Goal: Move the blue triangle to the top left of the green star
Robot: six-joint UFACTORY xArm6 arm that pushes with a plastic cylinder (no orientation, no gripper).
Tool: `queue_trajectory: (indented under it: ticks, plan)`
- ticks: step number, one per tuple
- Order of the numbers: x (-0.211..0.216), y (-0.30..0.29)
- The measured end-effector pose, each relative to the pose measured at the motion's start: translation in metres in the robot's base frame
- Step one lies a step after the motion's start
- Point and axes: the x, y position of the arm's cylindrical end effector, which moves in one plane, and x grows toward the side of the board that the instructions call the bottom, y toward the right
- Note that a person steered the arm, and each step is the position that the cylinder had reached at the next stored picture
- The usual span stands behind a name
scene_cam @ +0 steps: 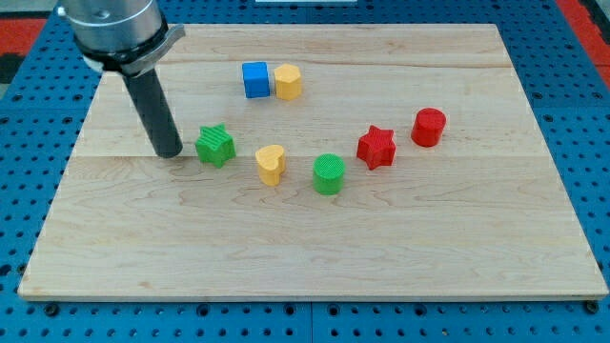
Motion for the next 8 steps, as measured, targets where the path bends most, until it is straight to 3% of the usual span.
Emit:
queue_trajectory:
  ticks: [2,3,6,8]
  plan:
    - [-0.022,0.054]
    - [-0.039,0.031]
    - [0.035,0.021]
    - [0.035,0.036]
